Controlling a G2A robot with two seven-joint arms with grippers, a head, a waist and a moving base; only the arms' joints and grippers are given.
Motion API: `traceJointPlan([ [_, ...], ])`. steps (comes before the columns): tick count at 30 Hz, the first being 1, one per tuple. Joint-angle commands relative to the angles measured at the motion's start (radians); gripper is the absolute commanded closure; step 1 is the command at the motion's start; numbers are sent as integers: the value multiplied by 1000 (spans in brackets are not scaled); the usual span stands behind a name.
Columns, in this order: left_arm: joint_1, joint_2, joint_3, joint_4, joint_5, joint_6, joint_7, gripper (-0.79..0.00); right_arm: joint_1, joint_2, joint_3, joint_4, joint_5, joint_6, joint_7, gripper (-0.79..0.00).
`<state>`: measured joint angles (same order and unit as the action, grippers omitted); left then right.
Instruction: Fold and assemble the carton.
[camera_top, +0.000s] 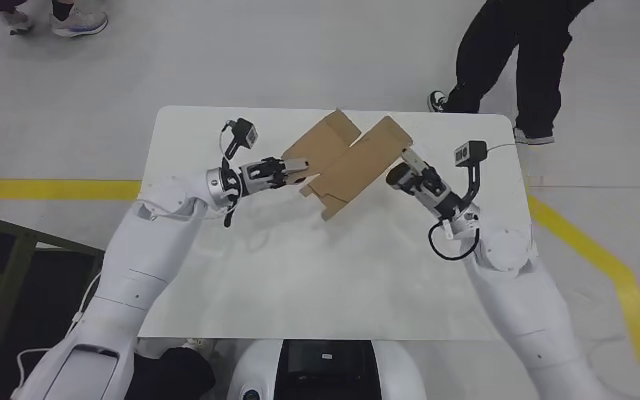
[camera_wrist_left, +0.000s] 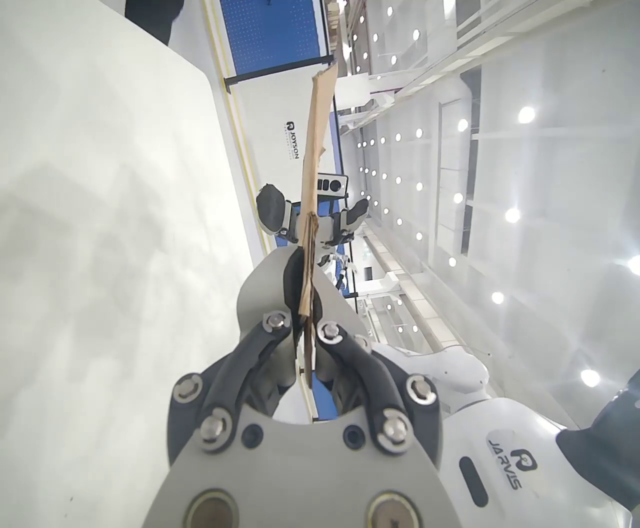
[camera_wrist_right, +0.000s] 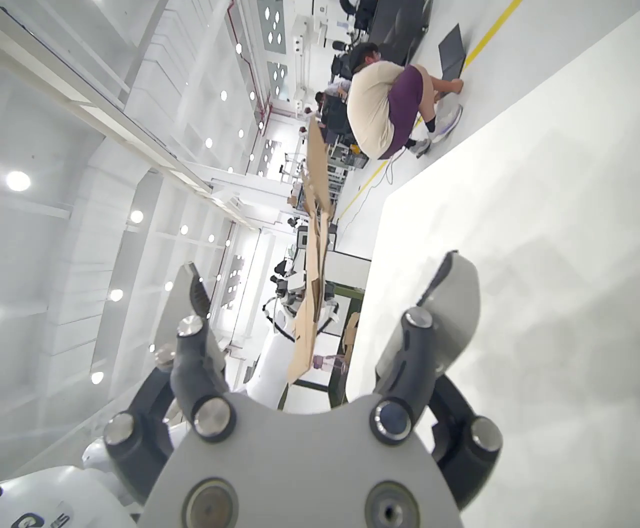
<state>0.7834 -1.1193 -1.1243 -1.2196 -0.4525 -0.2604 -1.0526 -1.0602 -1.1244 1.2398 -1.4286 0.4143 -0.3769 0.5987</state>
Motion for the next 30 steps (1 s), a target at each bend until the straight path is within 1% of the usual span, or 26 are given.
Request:
traceJointPlan([
  [1, 2, 8, -12, -7, 29, 14, -39, 0, 29, 6, 12, 40, 3, -15, 130, -785],
  [2, 3, 10, -15, -8, 40, 17, -52, 0, 36, 7, 15, 49, 9, -26, 162, -785],
  [3, 1, 15, -15, -7, 73, 29, -78, 0, 49, 10, 17, 63, 7, -45, 222, -785],
  [4, -1, 18, -15, -9, 99, 40, -101, 0, 66, 15, 18, 79, -32, -61, 287, -785],
  [7, 2, 24, -23, -4, 94, 44, -143, 0, 107, 22, 13, 116, -54, -101, 440, -785],
  [11, 6, 28, -26, -2, 86, 36, -198, 0, 162, 29, 2, 179, -94, -132, 575, -785],
  [15, 5, 29, -19, 0, 61, 23, -261, 0, 215, 34, -11, 245, -113, -165, 679, -785],
  [20, -1, 26, 10, -10, 46, 12, -310, 0, 259, 35, -52, 287, -72, -136, 709, -785],
  [22, -7, 26, 20, -12, 81, 8, -298, 0, 265, 34, -66, 297, -31, -136, 708, -785],
  [30, -12, 20, 37, -6, 52, 6, -292, 0, 265, 34, -66, 297, -31, -136, 708, -785],
])
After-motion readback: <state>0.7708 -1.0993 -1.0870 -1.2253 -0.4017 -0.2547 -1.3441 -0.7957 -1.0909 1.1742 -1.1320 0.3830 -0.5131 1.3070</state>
